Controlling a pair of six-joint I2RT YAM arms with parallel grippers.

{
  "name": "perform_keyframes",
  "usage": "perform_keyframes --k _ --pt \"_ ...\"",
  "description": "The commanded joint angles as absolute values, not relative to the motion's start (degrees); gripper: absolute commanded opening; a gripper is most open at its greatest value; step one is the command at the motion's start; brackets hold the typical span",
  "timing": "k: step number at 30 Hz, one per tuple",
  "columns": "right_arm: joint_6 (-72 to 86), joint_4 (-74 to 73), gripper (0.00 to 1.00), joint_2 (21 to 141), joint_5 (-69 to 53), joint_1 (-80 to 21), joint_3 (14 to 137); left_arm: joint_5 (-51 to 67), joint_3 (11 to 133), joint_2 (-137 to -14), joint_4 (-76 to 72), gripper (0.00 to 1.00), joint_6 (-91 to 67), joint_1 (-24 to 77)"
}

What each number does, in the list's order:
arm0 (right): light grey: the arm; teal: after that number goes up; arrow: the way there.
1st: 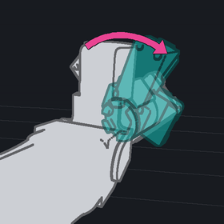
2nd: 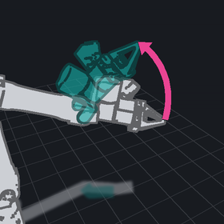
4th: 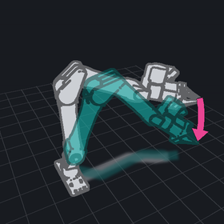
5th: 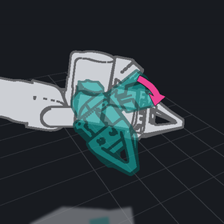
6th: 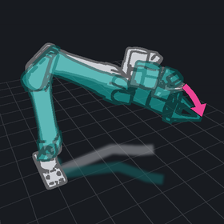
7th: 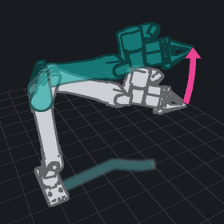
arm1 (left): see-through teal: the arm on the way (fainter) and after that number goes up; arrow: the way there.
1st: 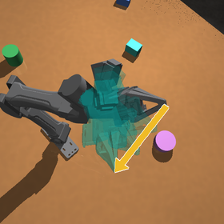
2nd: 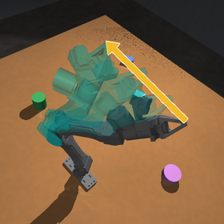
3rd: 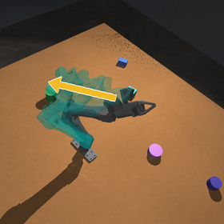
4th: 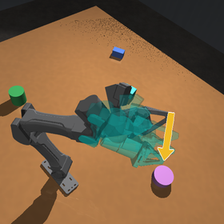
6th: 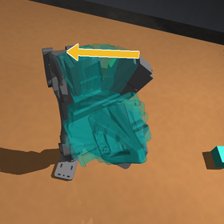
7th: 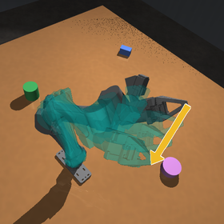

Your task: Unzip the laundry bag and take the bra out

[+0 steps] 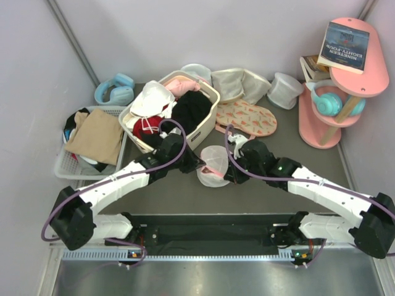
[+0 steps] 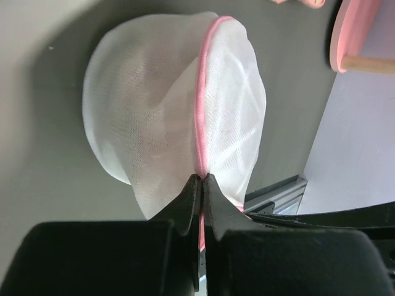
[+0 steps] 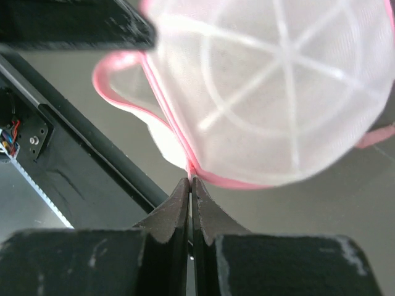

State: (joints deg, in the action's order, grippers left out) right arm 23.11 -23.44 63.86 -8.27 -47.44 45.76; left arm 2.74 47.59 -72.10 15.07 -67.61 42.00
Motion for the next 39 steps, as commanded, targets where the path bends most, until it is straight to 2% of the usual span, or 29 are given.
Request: perform_keyframes --k 1,21,29,30,31,32,33,34,35,37,39 --pt "24.4 -23.0 0.0 61.2 -9.0 -45.7 44.2 1.8 45.2 -67.6 13.7 0.0 -67.9 39.0" --pt "19.0 -24.8 0.0 61.7 -10.9 -29.9 40.9 2.0 42.3 -61.0 17.1 0.0 -65.9 34.7" --pt "15.2 -30.0 0.02 62.8 -9.0 -29.3 45.9 6.6 44.6 -62.6 16.4 0.01 -60.2 35.4" --pt "14.4 -30.9 0.06 62.4 -9.0 -29.4 48.0 8.0 45.0 -62.7 16.3 0.2 -59.9 35.4" --pt "12.9 -32.7 0.09 61.5 -8.6 -29.6 49.1 8.5 45.7 -62.8 16.3 0.32 -59.3 35.4" --pt "12.0 -33.4 0.19 61.1 -8.7 -30.3 50.3 8.7 46.1 -62.6 16.5 0.48 -59.2 35.5" --pt "11.3 -34.0 0.26 60.6 -8.8 -30.6 52.7 8.4 46.5 -62.1 16.9 0.58 -59.0 35.5" --pt "10.0 -35.1 0.31 60.0 -9.0 -31.0 53.9 8.3 47.2 -61.6 17.5 0.76 -58.5 35.5" --pt "9.8 -35.4 0.41 59.9 -9.2 -32.1 55.0 8.1 47.5 -60.4 17.7 0.81 -58.2 35.4" --pt "9.5 -35.6 0.51 60.3 -10.4 -33.2 57.8 7.2 48.6 -59.0 19.1 0.87 -57.2 35.4" --pt "9.8 -35.1 0.54 60.9 -10.3 -36.3 59.8 6.2 49.4 -57.4 20.9 0.88 -56.6 35.4"
